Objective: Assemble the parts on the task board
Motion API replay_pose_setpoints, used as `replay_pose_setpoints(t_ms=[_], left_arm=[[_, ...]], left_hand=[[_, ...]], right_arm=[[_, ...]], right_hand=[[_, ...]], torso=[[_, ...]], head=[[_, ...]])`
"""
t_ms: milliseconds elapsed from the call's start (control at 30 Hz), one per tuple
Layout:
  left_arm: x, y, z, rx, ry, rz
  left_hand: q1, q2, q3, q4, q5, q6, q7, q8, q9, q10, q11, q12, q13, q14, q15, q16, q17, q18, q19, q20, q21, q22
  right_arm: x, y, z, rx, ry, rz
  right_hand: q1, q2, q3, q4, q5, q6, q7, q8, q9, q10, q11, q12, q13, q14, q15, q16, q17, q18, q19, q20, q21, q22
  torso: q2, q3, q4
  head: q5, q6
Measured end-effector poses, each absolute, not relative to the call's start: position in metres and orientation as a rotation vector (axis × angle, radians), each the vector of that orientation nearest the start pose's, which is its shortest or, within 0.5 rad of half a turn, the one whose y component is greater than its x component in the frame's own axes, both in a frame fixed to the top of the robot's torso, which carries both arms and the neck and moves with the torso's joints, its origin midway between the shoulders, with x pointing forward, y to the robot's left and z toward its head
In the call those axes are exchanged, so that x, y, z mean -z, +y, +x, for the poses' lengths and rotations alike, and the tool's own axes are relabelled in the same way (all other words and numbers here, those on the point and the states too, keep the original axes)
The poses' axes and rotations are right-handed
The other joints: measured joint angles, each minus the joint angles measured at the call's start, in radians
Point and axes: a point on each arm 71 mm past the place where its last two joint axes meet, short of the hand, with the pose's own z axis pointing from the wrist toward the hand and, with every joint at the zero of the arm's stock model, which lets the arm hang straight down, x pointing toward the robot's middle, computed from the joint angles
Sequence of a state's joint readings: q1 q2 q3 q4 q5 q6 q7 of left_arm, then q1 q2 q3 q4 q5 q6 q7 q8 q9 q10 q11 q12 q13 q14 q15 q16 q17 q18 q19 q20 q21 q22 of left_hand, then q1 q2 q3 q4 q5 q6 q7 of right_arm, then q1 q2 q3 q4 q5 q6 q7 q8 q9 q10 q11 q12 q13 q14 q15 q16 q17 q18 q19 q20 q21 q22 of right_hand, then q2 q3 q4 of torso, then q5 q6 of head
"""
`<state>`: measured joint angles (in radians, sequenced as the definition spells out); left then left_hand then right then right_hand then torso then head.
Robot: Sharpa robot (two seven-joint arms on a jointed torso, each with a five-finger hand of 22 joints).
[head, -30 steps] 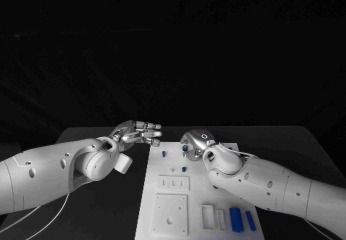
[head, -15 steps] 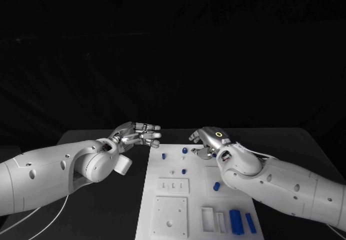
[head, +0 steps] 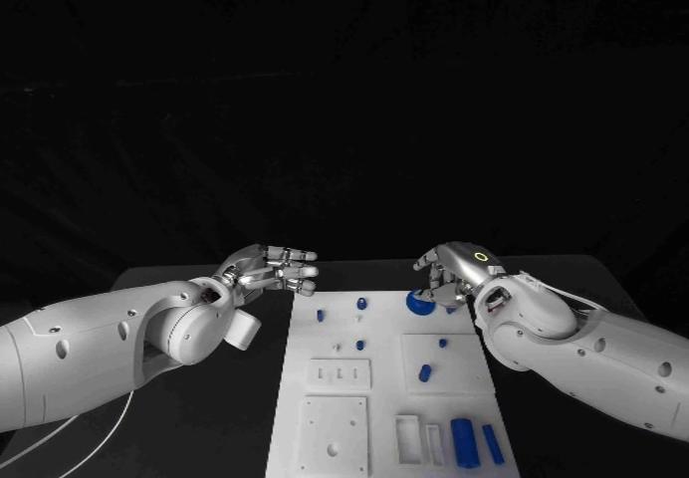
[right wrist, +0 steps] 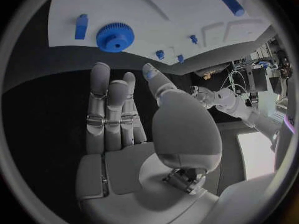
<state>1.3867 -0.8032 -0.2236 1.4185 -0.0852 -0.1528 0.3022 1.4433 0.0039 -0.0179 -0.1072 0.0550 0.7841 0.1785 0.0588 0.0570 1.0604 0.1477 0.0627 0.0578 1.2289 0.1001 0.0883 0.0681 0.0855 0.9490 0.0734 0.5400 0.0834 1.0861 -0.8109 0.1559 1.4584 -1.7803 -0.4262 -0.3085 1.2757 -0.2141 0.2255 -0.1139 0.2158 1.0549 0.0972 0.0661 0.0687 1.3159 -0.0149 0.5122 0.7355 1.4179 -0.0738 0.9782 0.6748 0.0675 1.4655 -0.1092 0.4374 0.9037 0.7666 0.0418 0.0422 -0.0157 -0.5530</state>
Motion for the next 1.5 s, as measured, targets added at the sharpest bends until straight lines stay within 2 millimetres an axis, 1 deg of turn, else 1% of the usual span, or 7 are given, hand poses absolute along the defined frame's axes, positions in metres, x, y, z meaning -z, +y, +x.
replay_pose_setpoints(t_ms=[67, 133, 200, 333, 667, 900, 1500], left_arm=[[0.162, 0.214, 0.514, 1.484, 1.639, -0.906], [0.162, 0.215, 0.514, 1.484, 1.639, -0.906], [0.162, 0.215, 0.515, 1.483, 1.639, -0.906], [0.163, 0.215, 0.515, 1.481, 1.640, -0.906], [0.163, 0.215, 0.515, 1.479, 1.643, -0.907], [0.164, 0.215, 0.515, 1.479, 1.644, -0.907], [0.164, 0.215, 0.516, 1.476, 1.644, -0.907]], left_hand=[[0.000, 0.000, 0.000, 0.000, 0.000, -0.004, 0.004, 0.000, -0.001, 0.000, 0.000, 0.000, 0.000, 0.000, 0.000, 0.000, 0.000, 0.000, 0.000, 0.000, 0.000, 0.000], [0.000, 0.000, 0.000, 0.000, 0.000, -0.004, 0.004, 0.000, -0.001, 0.000, 0.000, 0.000, 0.000, 0.000, 0.000, 0.000, 0.000, 0.000, 0.000, 0.000, 0.000, 0.000], [0.000, 0.000, 0.000, 0.000, 0.000, -0.004, 0.004, 0.000, -0.001, 0.000, 0.000, 0.000, 0.000, 0.000, 0.000, 0.000, 0.000, 0.000, 0.000, 0.000, 0.000, 0.000], [0.000, 0.000, 0.000, 0.000, 0.000, -0.007, 0.000, 0.000, -0.001, -0.007, 0.000, 0.000, 0.000, 0.000, 0.000, 0.000, 0.000, 0.000, 0.000, 0.000, 0.000, 0.001], [0.000, 0.000, 0.000, 0.000, 0.000, -0.007, 0.000, 0.000, -0.001, -0.007, 0.000, 0.000, 0.000, 0.000, 0.000, 0.000, 0.000, 0.000, -0.001, 0.001, 0.006, 0.002], [0.000, 0.000, 0.004, 0.004, 0.000, -0.011, 0.003, 0.000, -0.001, -0.007, 0.000, 0.000, 0.000, 0.000, 0.000, 0.004, 0.000, 0.000, -0.004, 0.004, 0.006, 0.002], [-0.004, 0.004, 0.003, 0.004, 0.000, -0.011, 0.003, 0.000, -0.001, -0.007, 0.000, 0.000, 0.000, 0.000, 0.000, 0.004, 0.000, 0.000, -0.004, 0.004, 0.006, 0.001]], right_arm=[[0.165, -0.220, 0.507, -0.368, 1.451, -0.113], [0.167, -0.224, 0.509, -0.353, 1.478, -0.117], [0.169, -0.227, 0.510, -0.341, 1.498, -0.117], [0.174, -0.231, 0.515, -0.320, 1.530, -0.113], [0.183, -0.229, 0.523, -0.306, 1.568, -0.101], [0.187, -0.229, 0.526, -0.300, 1.576, -0.090], [0.199, -0.226, 0.528, -0.297, 1.623, -0.081]], right_hand=[[0.001, -0.002, -0.013, 0.000, 0.009, -0.008, 0.000, 0.000, 0.001, -0.096, 0.007, 0.205, 0.156, -0.005, 0.003, 0.060, 0.133, 0.000, -0.001, 0.013, 0.016, 0.038], [-0.001, -0.004, -0.016, 0.002, 0.017, -0.013, 0.005, 0.000, 0.001, -0.110, 0.010, 0.292, 0.201, 0.002, 0.011, 0.086, 0.217, 0.003, -0.004, 0.018, 0.019, 0.062], [-0.007, -0.010, -0.027, 0.014, 0.046, -0.022, 0.008, 0.000, 0.001, -0.110, 0.009, 0.344, 0.225, 0.005, 0.014, 0.093, 0.266, 0.017, -0.001, 0.022, 0.019, 0.078], [-0.008, -0.011, -0.042, 0.023, 0.057, -0.025, 0.008, 0.000, 0.001, -0.117, 0.016, 0.402, 0.227, 0.017, 0.017, 0.073, 0.331, 0.017, -0.001, 0.022, 0.007, 0.118], [-0.013, -0.007, -0.045, 0.027, 0.079, -0.025, 0.008, 0.000, 0.001, -0.106, 0.017, 0.460, 0.266, 0.022, 0.019, 0.083, 0.370, 0.016, -0.001, 0.022, 0.007, 0.155], [-0.022, 0.003, 0.005, 0.028, 0.071, -0.010, 0.004, 0.000, 0.001, -0.097, 0.015, 0.478, 0.280, 0.024, 0.017, 0.090, 0.390, 0.016, 0.000, 0.022, 0.007, 0.177], [-0.028, 0.009, 0.012, 0.035, 0.083, -0.002, 0.004, 0.000, 0.001, -0.088, 0.013, 0.493, 0.301, 0.024, 0.017, 0.097, 0.405, 0.016, 0.000, 0.022, 0.007, 0.206]], torso=[[0.000, 0.0005, -0.0002], [0.000, 0.0004, -0.0001], [0.000, 0.0004, 0.0007], [0.000, -0.0001, 0.0013], [0.001, -0.0024, 0.0040], [0.002, -0.0034, 0.0040], [0.000, -0.0039, 0.0024]], head=[[0.000, 0.000], [-0.004, 0.002], [-0.008, 0.005], [-0.013, 0.009], [-0.021, 0.014], [-0.020, 0.002], [-0.018, -0.009]])
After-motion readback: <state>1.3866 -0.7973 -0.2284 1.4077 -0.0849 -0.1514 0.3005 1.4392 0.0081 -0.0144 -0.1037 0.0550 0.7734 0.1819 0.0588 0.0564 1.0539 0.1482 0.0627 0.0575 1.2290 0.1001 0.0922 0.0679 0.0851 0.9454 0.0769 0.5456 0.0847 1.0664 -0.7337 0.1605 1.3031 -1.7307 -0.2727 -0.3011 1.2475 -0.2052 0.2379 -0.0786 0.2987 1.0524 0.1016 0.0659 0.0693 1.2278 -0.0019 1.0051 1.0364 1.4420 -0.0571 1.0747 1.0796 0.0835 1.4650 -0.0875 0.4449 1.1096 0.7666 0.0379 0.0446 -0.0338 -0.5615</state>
